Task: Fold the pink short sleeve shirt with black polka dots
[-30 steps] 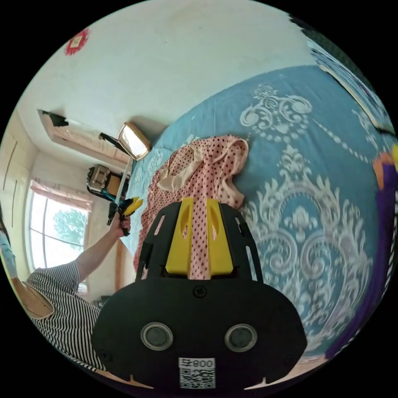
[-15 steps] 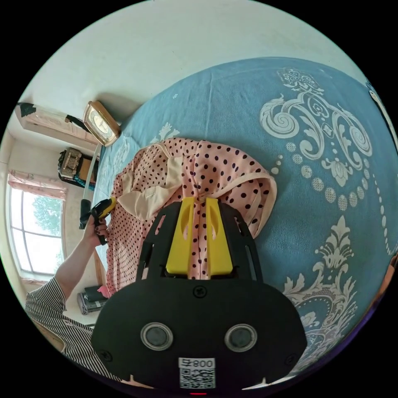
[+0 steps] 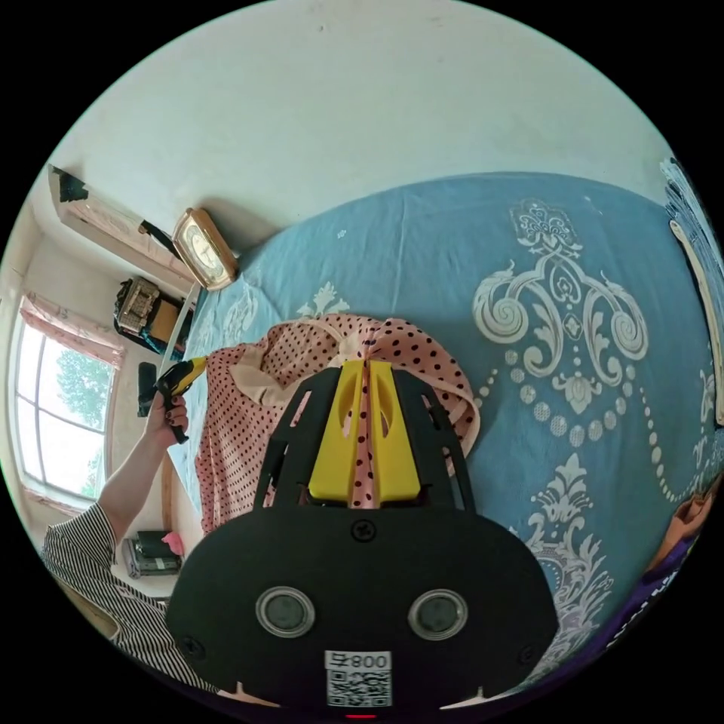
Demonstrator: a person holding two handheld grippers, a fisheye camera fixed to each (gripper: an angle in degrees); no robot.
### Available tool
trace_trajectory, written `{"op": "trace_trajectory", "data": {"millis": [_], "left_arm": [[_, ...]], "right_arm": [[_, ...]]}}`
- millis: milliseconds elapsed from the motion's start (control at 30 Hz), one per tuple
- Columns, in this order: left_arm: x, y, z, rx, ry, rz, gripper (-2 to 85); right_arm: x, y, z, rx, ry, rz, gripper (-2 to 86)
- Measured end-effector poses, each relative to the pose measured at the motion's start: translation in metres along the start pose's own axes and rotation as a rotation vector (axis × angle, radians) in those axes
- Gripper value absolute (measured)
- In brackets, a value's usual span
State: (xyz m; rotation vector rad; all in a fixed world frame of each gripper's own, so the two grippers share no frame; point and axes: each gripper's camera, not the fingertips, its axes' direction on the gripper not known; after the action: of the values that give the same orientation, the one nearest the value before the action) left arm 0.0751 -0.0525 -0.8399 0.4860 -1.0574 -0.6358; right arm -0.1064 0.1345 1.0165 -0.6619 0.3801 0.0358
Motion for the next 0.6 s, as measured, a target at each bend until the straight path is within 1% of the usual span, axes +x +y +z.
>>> {"op": "trace_trajectory", "data": {"millis": [67,100,133,200,267,367,400,467,500,567,600], "left_arm": [[-0.003,-0.007,0.009,-0.018,-0.051,-0.007,0.8],[-0.008,-0.008,0.016,-0.047,-0.111,-0.034,1.1],[-0.011,-0.008,0.02,-0.05,-0.11,-0.061,1.4],[-0.01,-0.006,0.019,-0.021,-0.075,-0.052,2.2],[-0.001,-0.006,0.013,0.012,-0.084,-0.005,3.3],[0.025,-0.014,0.009,0.019,-0.089,0.125,5.9],[0.039,-0.019,0.015,-0.001,-0.118,0.184,6.4],[0.062,-0.028,0.033,-0.06,-0.166,0.292,7.1],[0.075,-0.034,0.051,-0.117,-0.203,0.347,7.5],[0.093,-0.04,0.079,-0.208,-0.271,0.43,7.9],[0.103,-0.043,0.097,-0.251,-0.373,0.502,8.1]], "right_arm": [[0.005,-0.017,0.014,-0.047,0.023,0.033,1.3],[0.007,-0.02,0.018,-0.063,0.02,0.044,1.3],[0.011,-0.024,0.026,-0.089,0.006,0.07,1.4],[0.013,-0.026,0.028,-0.078,-0.025,0.088,1.6],[0.008,-0.027,0.019,-0.04,-0.081,0.035,1.9],[-0.001,-0.03,0.003,0.016,-0.053,-0.033,2.5],[-0.004,-0.032,0.001,0.023,-0.049,-0.046,2.7],[-0.023,-0.043,-0.001,0.035,-0.042,-0.115,3.7],[-0.03,-0.046,0.001,0.032,-0.036,-0.138,4.0],[-0.059,-0.062,0.017,-0.014,0.039,-0.234,5.4],[-0.066,-0.066,0.022,-0.03,0.068,-0.255,5.6]]}}
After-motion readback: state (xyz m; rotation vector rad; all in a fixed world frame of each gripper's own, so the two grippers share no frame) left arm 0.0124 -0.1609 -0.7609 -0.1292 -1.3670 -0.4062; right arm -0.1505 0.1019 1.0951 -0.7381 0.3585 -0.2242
